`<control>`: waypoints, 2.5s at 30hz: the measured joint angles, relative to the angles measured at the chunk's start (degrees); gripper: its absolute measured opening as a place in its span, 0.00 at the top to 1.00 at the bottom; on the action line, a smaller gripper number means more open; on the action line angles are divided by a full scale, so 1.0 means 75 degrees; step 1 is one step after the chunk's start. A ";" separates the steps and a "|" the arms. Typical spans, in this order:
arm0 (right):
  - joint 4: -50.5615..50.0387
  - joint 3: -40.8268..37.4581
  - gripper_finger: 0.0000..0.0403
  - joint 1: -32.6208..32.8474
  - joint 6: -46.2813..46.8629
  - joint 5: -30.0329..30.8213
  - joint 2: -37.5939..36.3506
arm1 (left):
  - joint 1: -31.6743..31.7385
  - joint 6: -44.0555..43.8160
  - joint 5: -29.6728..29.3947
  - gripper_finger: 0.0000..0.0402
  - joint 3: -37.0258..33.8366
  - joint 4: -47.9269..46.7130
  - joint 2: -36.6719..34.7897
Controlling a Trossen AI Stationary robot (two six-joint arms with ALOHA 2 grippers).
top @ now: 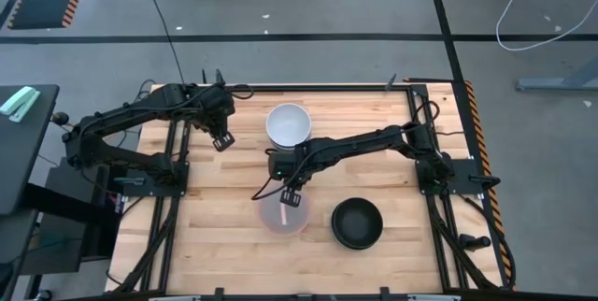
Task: Nest bowls inside each other
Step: Stack the orange bowl on top of the blue bowl
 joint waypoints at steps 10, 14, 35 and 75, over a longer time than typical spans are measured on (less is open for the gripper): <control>0.0119 -0.0138 0.99 -0.0047 0.0005 -0.0159 0.0000 | 0.0000 -0.0014 -0.0001 0.99 0.0000 0.0000 0.0000; 0.0140 -0.0138 0.99 -0.0100 0.0008 -0.0238 0.0000 | 0.0000 -0.0140 0.0000 0.96 0.0000 0.0000 -0.0003; 0.0143 -0.0138 0.87 -0.0117 0.0288 -0.0665 0.0000 | -0.0001 -0.0125 0.0000 0.94 0.0000 -0.0007 -0.0001; 0.0237 -0.0130 0.98 -0.0355 0.0021 -0.1060 -0.0219 | 0.0000 0.0149 0.0341 0.95 -0.0006 0.0061 0.0000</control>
